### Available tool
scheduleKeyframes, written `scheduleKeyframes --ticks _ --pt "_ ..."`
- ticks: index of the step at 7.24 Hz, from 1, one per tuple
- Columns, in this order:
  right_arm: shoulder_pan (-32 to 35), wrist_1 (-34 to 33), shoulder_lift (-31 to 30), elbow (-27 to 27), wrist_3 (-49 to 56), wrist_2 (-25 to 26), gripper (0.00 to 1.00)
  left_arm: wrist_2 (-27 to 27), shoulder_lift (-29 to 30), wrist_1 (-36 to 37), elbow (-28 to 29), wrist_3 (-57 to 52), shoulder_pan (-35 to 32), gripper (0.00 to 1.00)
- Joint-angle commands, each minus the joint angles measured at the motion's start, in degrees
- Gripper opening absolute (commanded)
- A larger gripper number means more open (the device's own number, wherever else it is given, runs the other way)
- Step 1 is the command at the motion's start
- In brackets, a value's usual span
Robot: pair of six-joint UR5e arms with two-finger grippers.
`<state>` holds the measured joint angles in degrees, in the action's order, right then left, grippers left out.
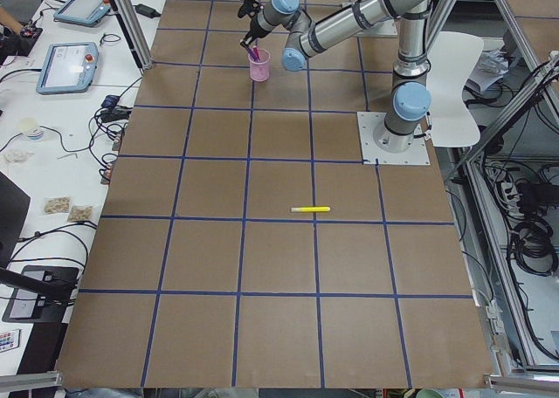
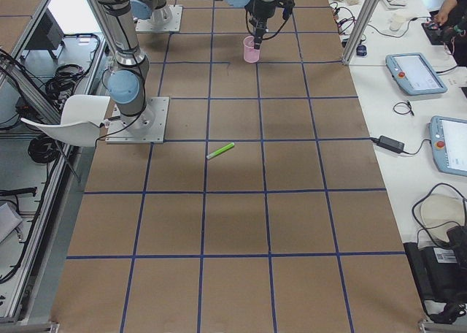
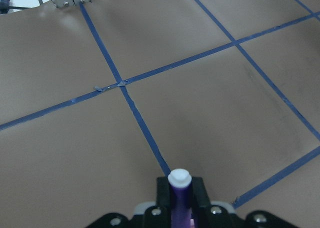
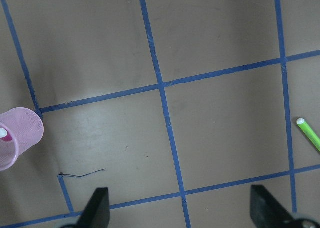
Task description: Insert purple and pink pens into pink cup
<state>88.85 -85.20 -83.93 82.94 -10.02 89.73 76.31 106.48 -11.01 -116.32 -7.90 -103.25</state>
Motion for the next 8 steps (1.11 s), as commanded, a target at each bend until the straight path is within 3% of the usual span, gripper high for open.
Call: scheduleKeyframes --ticks 1,5,6,8 --pt "0.0 0.1 -0.2 0.4 0.0 0.0 1.0 0.1 0.0 -0.2 0.0 0.4 0.1 0.92" --pt "0.1 -0.1 -0.3 0.1 0.1 0.0 1.0 0.2 -0.4 -2.4 1.6 0.5 0.9 0.93" --pt "0.1 -0.1 -0.3 -0.1 0.1 0.0 1.0 0.7 -1.6 -11.6 5.2 0.5 2.2 0.94" --pt "0.2 -0.1 -0.3 0.2 0.1 0.1 1.0 6.7 -2.7 -36.1 18.5 0.3 3.7 1.0"
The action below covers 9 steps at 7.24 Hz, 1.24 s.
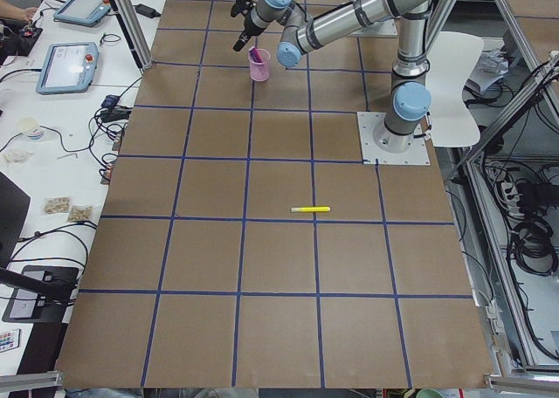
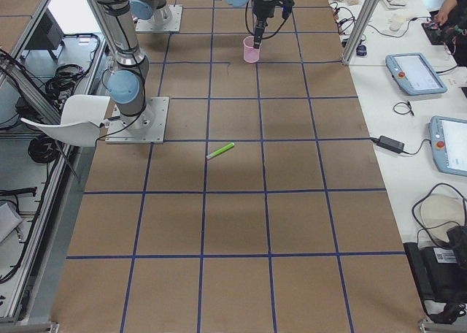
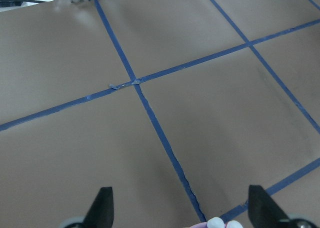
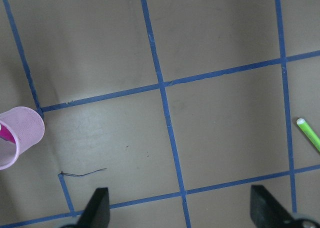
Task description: Insert purple and pink pens into pink cup
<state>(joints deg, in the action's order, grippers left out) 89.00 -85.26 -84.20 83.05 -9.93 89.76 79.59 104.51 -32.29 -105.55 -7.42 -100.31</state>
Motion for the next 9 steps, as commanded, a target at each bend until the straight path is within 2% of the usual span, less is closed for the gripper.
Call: scheduleKeyframes --ticks 1,3,5,6,9 --pt "-0.1 0.0 0.0 0.2 0.0 0.1 1.0 6.8 -1.1 -25.6 13.3 -0.9 2.6 1.0" --pt "0.0 0.0 0.0 0.4 0.1 0.1 1.0 8.4 -4.6 -44.7 18.7 -3.5 9.6 1.0" --pt "0.0 0.0 0.0 0.4 0.1 0.0 1.0 11.5 -10.1 -53.1 19.4 -3.4 12.1 1.0" --pt "0.1 0.1 0.0 0.4 -0.1 -0.3 1.0 11.8 -12.9 -54.8 18.4 -2.8 11.6 1.0" --pt "0.1 0.2 0.0 0.4 0.0 -0.5 1.0 8.7 -15.6 -54.9 17.2 -2.3 11.6 1.0"
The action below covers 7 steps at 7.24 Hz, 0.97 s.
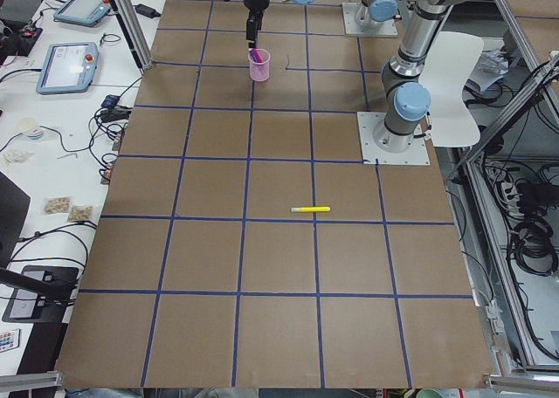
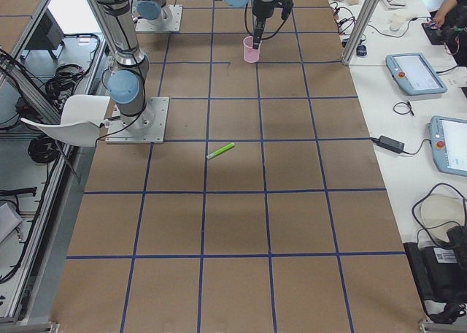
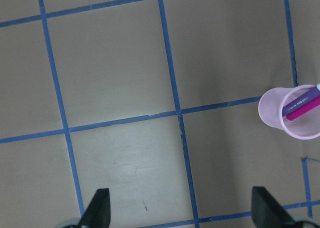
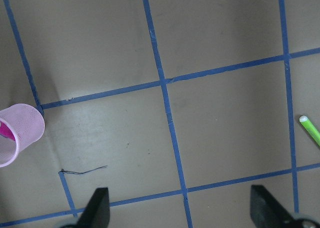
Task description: Insert purple and pink pens into pink cup
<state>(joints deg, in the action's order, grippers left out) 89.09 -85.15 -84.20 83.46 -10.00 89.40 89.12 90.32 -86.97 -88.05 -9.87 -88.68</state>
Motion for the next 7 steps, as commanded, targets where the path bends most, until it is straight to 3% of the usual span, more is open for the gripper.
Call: scheduleKeyframes --ticks 1,3,5,7 --pt "0.0 0.2 0.0 0.0 0.1 0.0 1.0 -1.7 -1.8 -0.2 -0.4 0.2 0.0 1.0" --pt "0.0 0.2 0.0 0.0 0.1 0.1 1.0 -2.1 -2.2 0.4 -0.4 -0.1 0.1 1.0" --pt "0.0 0.2 0.0 0.1 0.1 0.2 1.0 1.8 -0.8 0.2 0.7 5.0 0.1 1.0" --pt "0.0 0.2 0.0 0.1 0.1 0.2 1.0 0.7 -0.4 0.0 0.9 5.5 0.4 1.0"
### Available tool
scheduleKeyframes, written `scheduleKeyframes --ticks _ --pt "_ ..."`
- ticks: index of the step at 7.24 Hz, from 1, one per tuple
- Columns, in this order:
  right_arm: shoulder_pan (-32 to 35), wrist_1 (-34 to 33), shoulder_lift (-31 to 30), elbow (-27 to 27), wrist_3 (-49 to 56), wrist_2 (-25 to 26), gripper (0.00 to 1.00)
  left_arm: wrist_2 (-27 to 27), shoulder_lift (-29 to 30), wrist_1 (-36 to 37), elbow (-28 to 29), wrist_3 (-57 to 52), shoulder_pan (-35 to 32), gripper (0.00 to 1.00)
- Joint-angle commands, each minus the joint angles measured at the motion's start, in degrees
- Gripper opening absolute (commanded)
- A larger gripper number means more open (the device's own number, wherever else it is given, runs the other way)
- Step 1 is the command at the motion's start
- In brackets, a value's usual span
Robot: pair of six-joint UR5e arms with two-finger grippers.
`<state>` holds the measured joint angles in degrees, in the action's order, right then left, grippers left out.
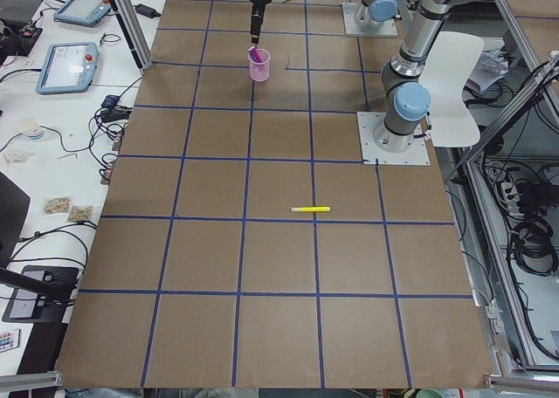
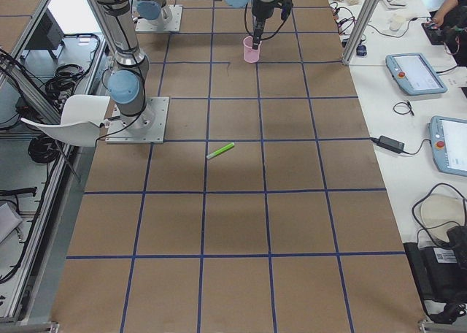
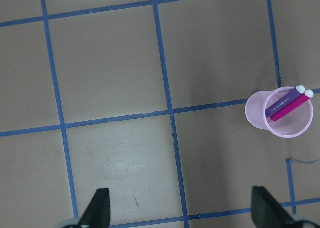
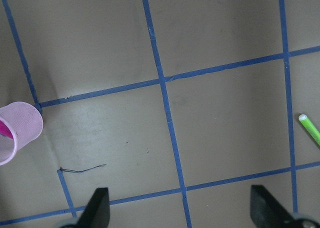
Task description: Insert purple and pink pens into pink cup
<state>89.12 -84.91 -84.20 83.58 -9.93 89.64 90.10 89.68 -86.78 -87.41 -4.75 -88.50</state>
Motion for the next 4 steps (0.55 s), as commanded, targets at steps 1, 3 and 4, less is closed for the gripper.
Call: scheduleKeyframes --ticks 1,3,4 --pt "0.0 0.0 0.0 0.0 0.0 -0.3 1.0 -0.3 0.1 -0.1 0.2 0.3 0.3 1.0" --pt "0.0 -0.1 0.1 0.0 0.0 -0.3 1.0 -0.1 0.1 -0.3 0.2 -1.5 0.7 1.0" --pt "0.0 -0.1 0.1 0.1 0.0 -0.2 1.0 -0.2 0.1 -0.3 0.2 -2.1 0.6 1.0"
